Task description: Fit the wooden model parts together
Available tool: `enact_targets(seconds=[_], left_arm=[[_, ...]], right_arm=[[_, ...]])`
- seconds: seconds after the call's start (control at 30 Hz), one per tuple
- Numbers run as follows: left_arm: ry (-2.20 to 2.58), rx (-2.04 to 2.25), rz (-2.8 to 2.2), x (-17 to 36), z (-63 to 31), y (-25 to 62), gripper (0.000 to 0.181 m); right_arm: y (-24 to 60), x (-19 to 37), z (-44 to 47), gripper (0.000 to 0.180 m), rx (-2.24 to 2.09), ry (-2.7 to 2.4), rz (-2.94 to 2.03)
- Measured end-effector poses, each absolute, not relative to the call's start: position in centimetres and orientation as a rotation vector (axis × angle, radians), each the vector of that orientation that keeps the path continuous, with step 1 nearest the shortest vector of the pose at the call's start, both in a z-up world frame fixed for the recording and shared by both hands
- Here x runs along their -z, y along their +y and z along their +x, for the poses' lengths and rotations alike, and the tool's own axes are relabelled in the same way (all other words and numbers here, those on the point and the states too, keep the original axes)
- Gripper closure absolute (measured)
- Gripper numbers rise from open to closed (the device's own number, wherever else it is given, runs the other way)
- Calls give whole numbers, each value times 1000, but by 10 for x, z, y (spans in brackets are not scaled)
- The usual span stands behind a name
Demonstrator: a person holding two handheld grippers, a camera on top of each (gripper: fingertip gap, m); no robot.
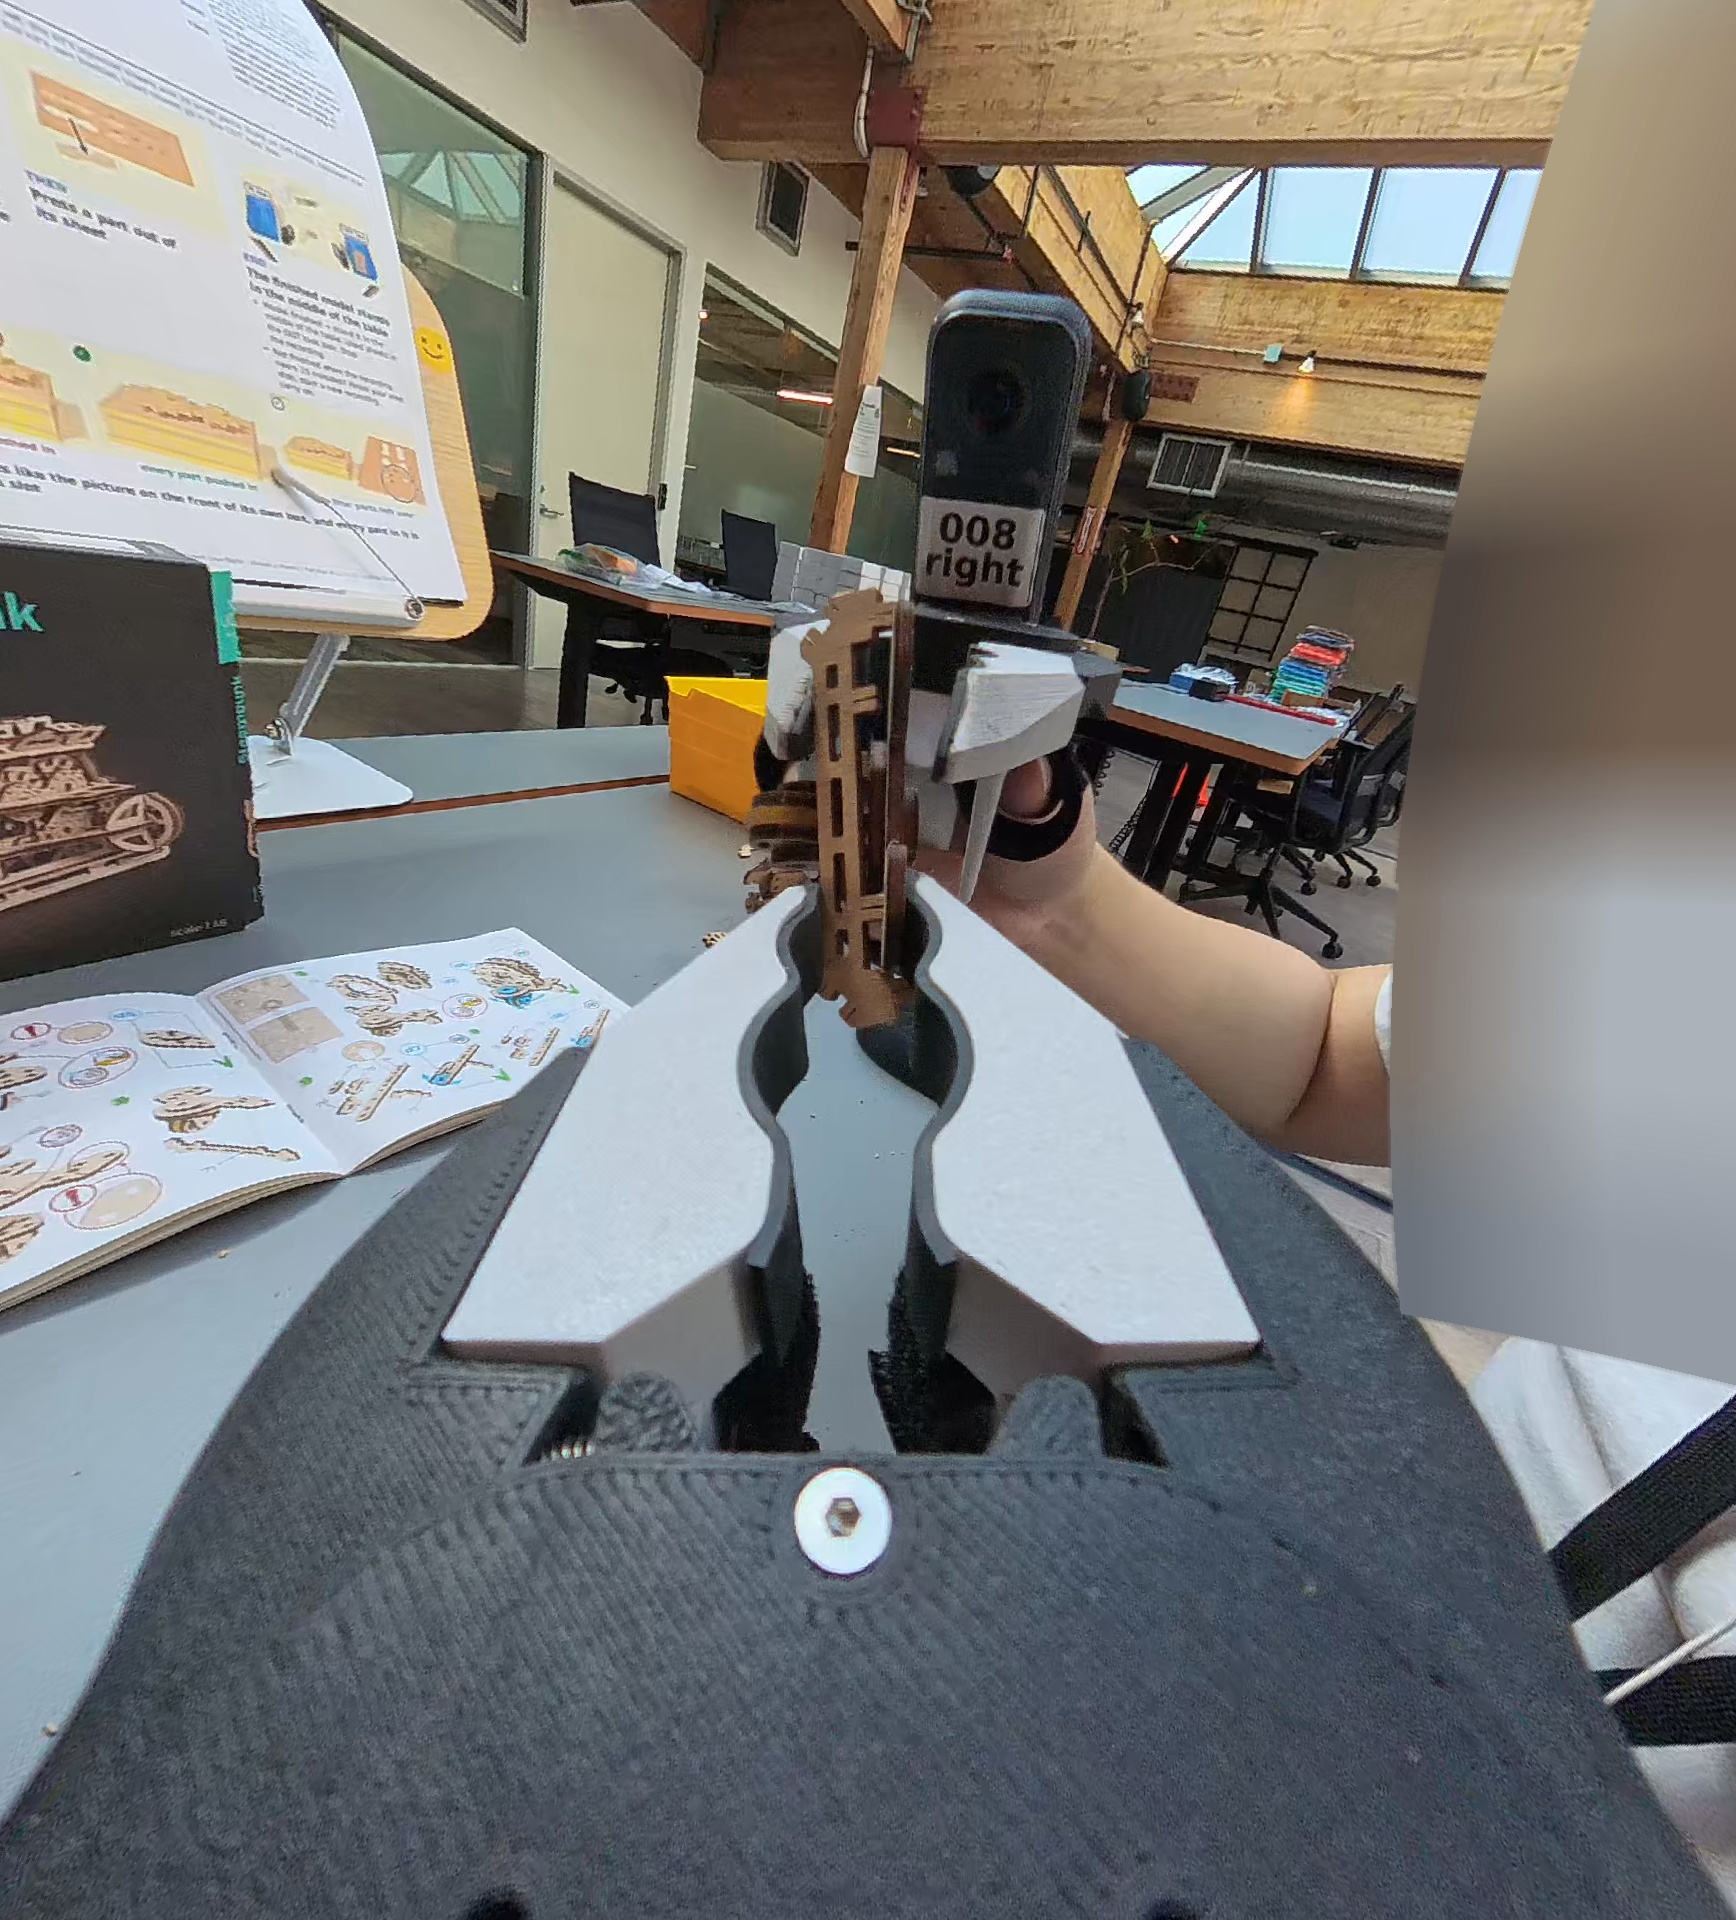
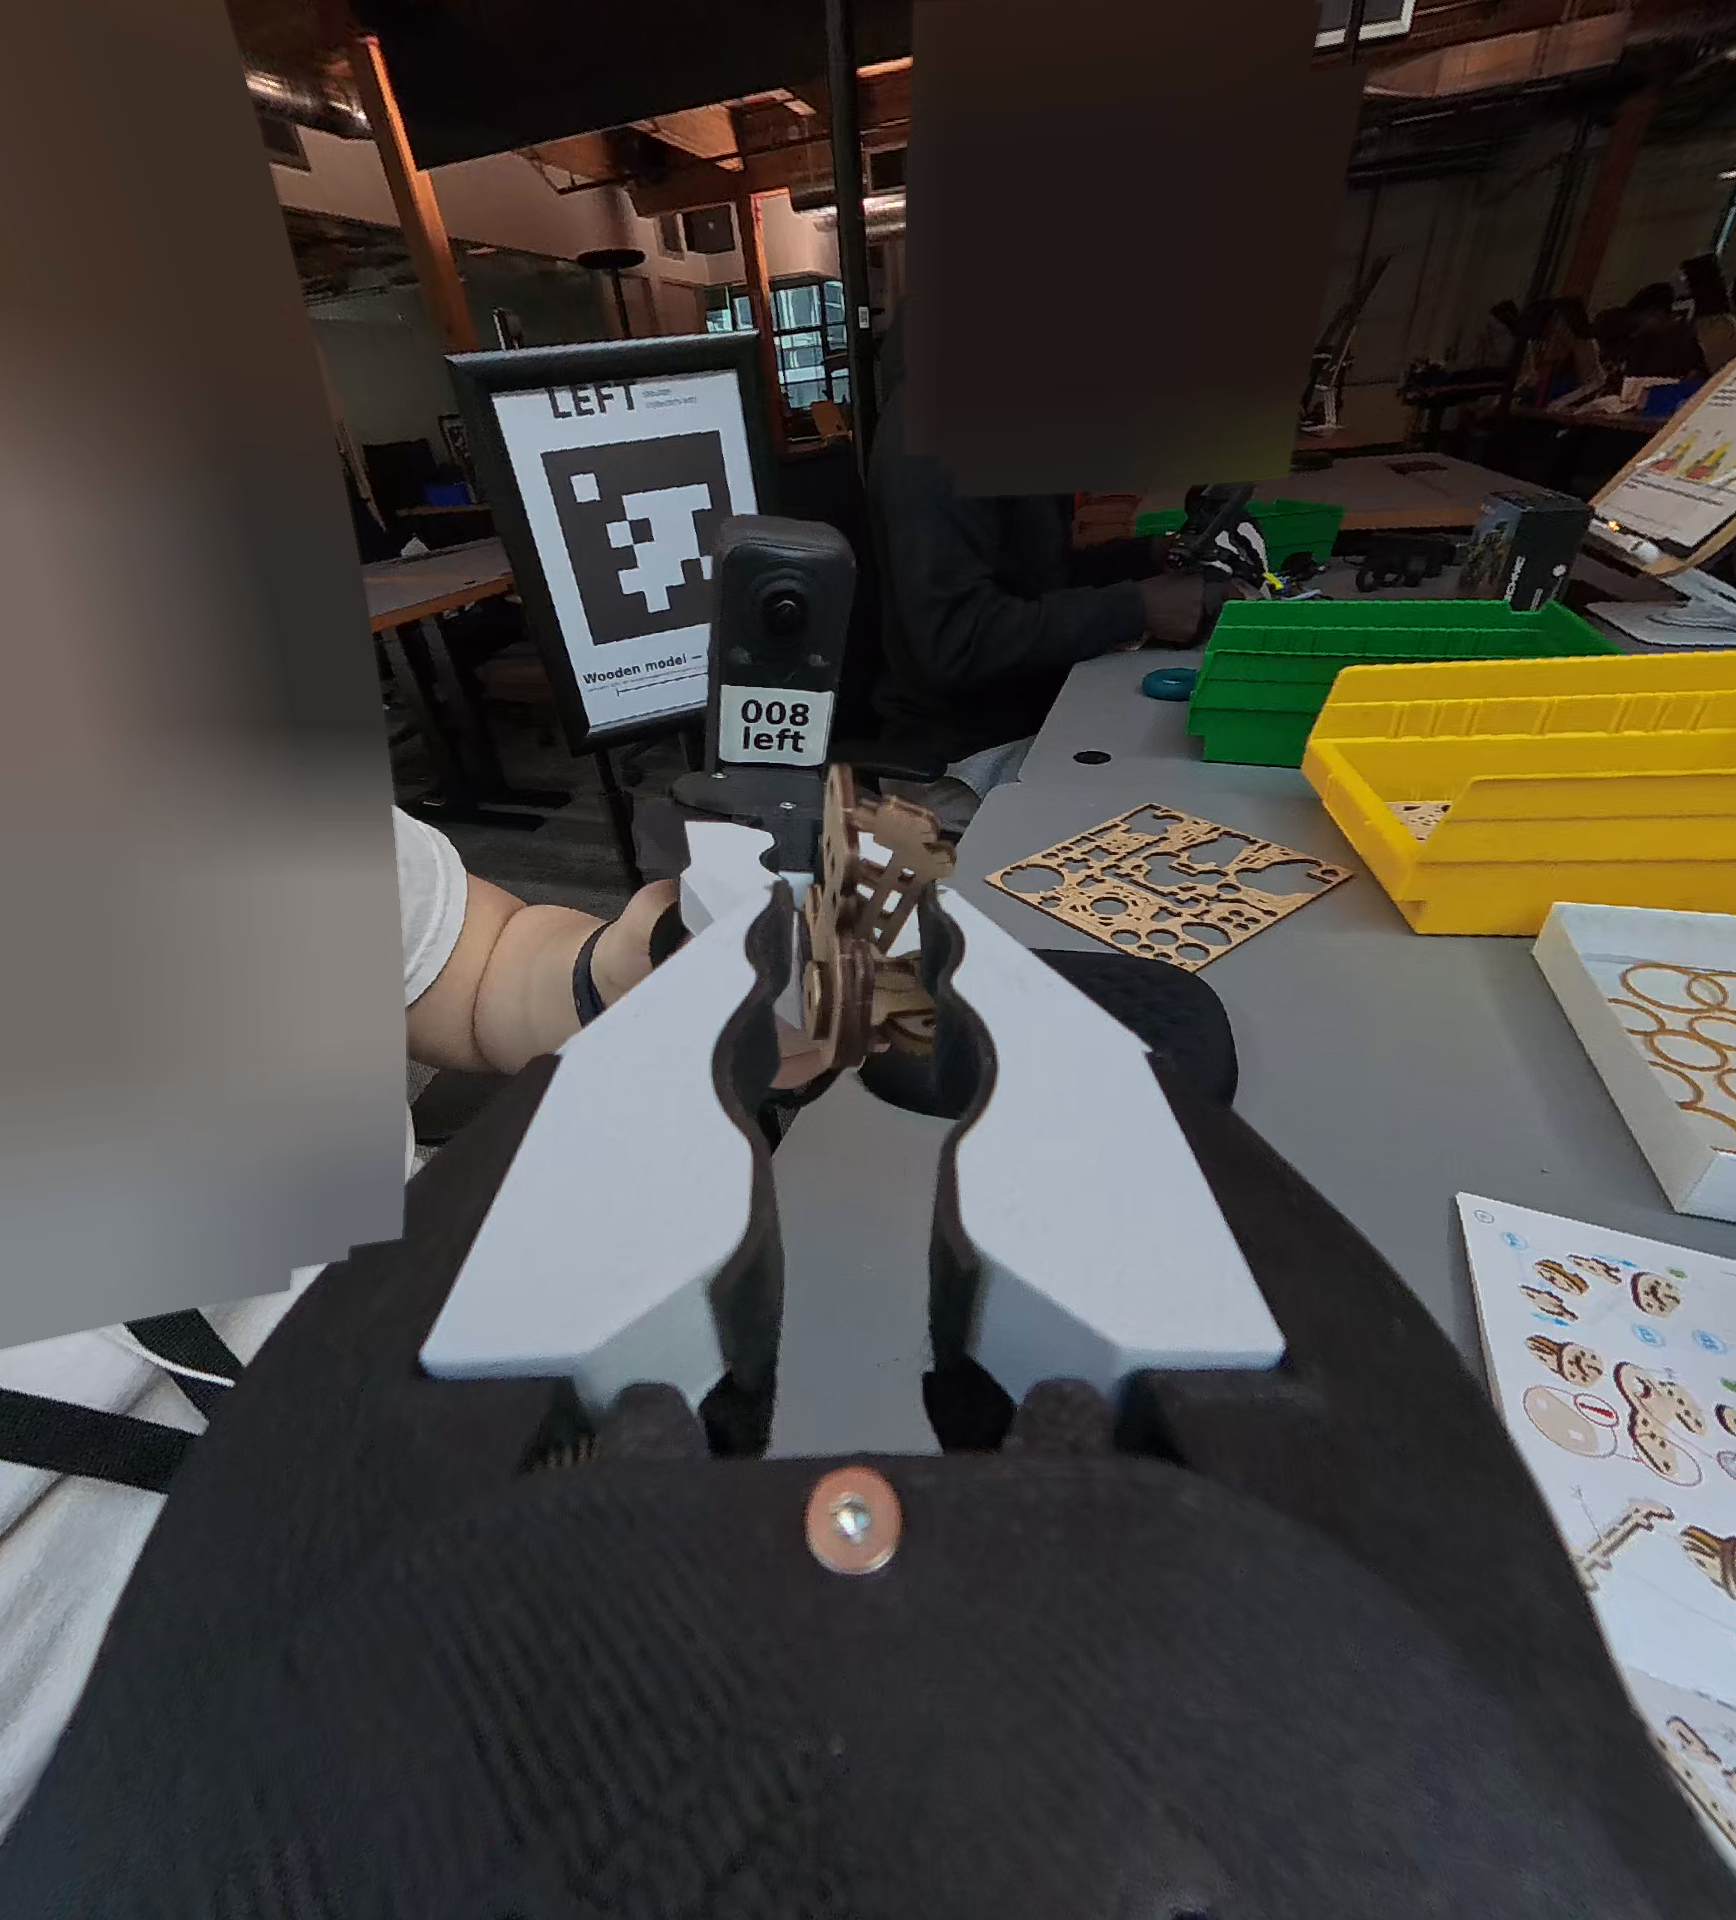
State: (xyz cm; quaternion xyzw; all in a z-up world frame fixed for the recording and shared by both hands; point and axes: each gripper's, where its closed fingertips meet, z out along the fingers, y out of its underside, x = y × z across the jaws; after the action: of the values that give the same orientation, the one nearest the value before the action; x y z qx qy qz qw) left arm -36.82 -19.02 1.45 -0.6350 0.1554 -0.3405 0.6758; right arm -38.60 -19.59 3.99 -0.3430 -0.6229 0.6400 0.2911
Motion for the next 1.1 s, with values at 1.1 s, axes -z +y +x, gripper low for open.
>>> enact_targets(seconds=[1.1], left_arm=[[493, 404, -1495, -6, -360, -179, 169]], right_arm=[[-188, -38, -369, 166, -1944, -1548, -670]])
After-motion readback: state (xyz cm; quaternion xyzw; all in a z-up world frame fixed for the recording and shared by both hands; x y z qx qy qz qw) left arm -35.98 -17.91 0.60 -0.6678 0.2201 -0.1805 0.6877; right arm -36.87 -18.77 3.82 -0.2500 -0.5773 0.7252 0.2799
